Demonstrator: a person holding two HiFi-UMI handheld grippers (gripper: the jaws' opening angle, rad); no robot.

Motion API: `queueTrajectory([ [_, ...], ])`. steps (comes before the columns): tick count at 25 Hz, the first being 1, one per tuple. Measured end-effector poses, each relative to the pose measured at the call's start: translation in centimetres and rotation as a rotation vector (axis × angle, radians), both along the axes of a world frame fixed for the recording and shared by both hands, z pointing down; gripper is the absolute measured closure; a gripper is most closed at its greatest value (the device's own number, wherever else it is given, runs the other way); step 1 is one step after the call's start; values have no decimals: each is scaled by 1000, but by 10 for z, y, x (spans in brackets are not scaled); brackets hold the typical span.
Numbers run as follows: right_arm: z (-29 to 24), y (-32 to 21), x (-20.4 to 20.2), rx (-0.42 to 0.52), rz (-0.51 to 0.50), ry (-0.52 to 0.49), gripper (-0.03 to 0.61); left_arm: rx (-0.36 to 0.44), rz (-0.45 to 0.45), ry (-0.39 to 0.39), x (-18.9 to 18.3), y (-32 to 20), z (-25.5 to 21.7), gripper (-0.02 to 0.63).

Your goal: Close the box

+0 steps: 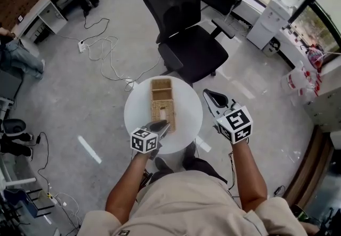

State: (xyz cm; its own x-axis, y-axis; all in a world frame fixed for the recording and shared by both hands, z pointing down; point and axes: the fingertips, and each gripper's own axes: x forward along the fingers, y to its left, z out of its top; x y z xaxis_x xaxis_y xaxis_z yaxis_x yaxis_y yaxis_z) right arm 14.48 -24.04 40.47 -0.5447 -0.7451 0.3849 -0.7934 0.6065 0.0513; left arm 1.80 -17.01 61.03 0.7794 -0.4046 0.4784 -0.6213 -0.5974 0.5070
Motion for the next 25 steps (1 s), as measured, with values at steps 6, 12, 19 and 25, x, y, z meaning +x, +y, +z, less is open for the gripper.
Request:
queueTrajectory([
  [6, -51, 16, -14, 58, -82, -60, 586, 259, 13, 58, -10, -13, -118, 546],
  [12, -115, 31, -44, 153, -179, -122, 586, 561, -48, 26, -51, -22, -244, 558],
  [19, -176, 59, -80, 241, -262, -173, 586, 740, -170, -10, -110, 1, -356, 566],
  [25, -198, 88, -100, 267, -306, -165, 586, 868, -231, -110, -149, 34, -407, 568],
])
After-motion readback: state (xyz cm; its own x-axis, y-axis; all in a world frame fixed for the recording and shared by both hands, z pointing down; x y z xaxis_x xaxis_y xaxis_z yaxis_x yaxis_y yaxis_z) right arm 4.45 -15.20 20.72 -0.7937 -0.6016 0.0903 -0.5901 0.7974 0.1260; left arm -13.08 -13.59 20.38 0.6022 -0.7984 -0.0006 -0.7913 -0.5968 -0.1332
